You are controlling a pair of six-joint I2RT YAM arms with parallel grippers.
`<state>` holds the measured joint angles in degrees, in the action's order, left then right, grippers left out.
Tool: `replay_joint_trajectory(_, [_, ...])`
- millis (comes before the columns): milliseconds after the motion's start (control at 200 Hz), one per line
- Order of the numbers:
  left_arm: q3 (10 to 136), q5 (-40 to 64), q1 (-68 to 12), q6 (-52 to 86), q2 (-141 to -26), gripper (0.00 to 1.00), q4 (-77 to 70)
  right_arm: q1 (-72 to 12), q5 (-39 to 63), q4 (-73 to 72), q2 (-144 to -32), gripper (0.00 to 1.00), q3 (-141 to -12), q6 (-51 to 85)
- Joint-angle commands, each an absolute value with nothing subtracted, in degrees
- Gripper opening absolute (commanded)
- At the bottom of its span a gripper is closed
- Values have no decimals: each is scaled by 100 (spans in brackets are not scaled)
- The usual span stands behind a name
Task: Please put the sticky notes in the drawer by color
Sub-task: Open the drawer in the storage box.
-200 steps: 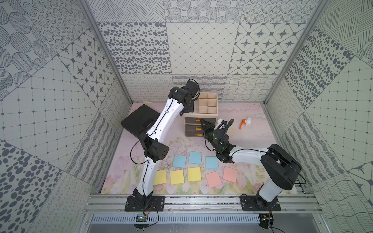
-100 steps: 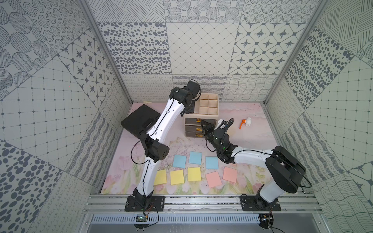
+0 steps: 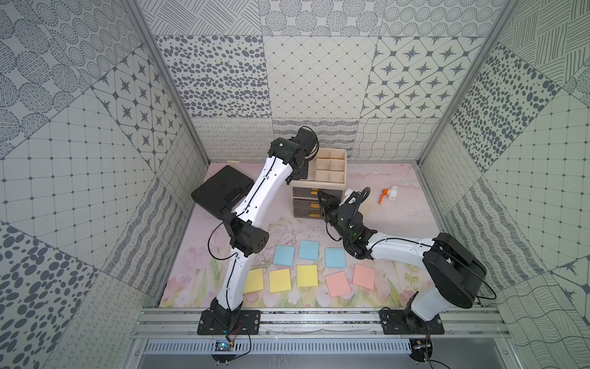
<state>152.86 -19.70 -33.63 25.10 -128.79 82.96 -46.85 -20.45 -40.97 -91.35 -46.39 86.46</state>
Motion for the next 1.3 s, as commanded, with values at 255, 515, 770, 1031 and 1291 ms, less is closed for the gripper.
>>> replay_joint_trajectory(255, [15265,-2399,-3341,3249,-13165,0,7953,-5238,-1713,-4214,-8584,12,-5112,8690])
replay_joint_trajectory(515, [15258,-2477,-3343,3280,-13180,0,7982,-5247,-1911,-3692,-8331,11,-5133,8858])
replay_joint_trajectory(770, [15275,-2452,-3340,3377,-13166,0,7944,-5256,-1943,-3661,-8278,12,-5247,8807])
replay_joint_trajectory(1031, [15253,-2573,-3398,3625,-13192,0,8041,-5350,-1951,-4261,-8757,12,-5341,8841])
replay_joint_trajectory(1291, [15240,-2582,-3414,3908,-13192,0,8132,-5517,-2064,-5004,-9215,12,-5371,8894])
